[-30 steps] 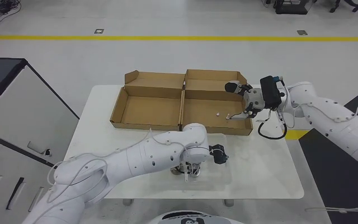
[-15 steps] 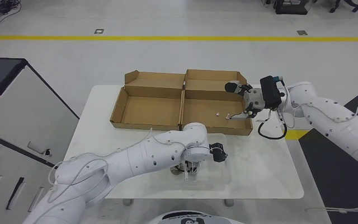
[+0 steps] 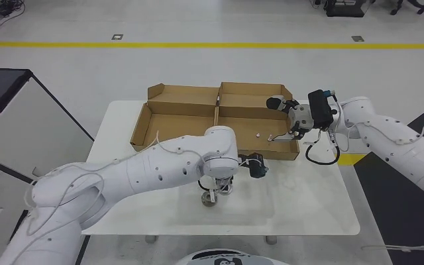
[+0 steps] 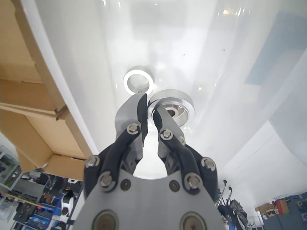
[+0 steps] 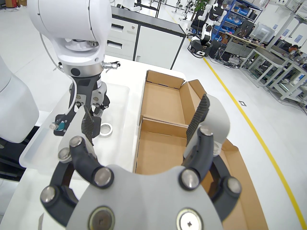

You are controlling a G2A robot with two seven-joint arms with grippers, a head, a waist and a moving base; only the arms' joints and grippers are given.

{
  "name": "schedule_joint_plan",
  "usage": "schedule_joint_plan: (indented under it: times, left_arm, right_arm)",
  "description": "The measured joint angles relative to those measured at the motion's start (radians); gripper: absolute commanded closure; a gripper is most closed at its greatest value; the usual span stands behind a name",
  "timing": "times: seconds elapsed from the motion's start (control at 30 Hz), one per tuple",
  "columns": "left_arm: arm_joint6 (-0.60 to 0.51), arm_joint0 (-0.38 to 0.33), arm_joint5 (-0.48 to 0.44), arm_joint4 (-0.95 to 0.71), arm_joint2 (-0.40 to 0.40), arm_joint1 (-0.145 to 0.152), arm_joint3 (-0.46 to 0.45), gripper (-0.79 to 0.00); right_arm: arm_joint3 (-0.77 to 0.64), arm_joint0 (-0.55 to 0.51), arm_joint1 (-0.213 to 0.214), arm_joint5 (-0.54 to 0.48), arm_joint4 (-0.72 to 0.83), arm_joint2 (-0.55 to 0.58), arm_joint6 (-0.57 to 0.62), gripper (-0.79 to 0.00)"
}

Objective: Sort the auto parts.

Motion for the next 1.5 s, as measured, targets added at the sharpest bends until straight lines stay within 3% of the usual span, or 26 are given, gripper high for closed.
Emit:
schedule_joint_plan:
  times: [0.5,0.6,0.7,0.93,1.13,1.33,1.5]
  left_arm:
    - [0.000,-0.057,0.207,-0.043,-0.009,0.266,-0.287,0.000]
    - [0.005,-0.053,0.237,-0.087,-0.069,0.326,-0.364,0.000]
    - [0.063,-0.002,0.221,-0.124,-0.163,0.387,-0.421,0.000]
    - [0.288,0.202,0.057,-0.212,-0.420,0.532,-0.450,0.000]
    - [0.506,0.400,-0.171,-0.301,-0.612,0.617,-0.399,0.000]
    - [0.751,0.580,-0.485,-0.387,-0.780,0.670,-0.310,0.000]
    - [0.932,0.691,-0.717,-0.414,-0.875,0.687,-0.252,0.000]
  right_arm:
    - [0.000,0.000,0.000,0.000,0.000,0.000,0.000,-0.785]
    - [0.000,0.000,0.000,0.000,0.000,0.000,0.000,-0.785]
    - [0.000,0.000,0.000,0.000,0.000,0.000,0.000,-0.785]
    - [0.000,0.000,0.000,0.000,0.000,0.000,0.000,-0.785]
    - [0.000,0.000,0.000,0.000,0.000,0.000,0.000,-0.785]
    - [0.000,0.000,0.000,0.000,0.000,0.000,0.000,-0.785]
    - [0.000,0.000,0.000,0.000,0.000,0.000,0.000,-0.785]
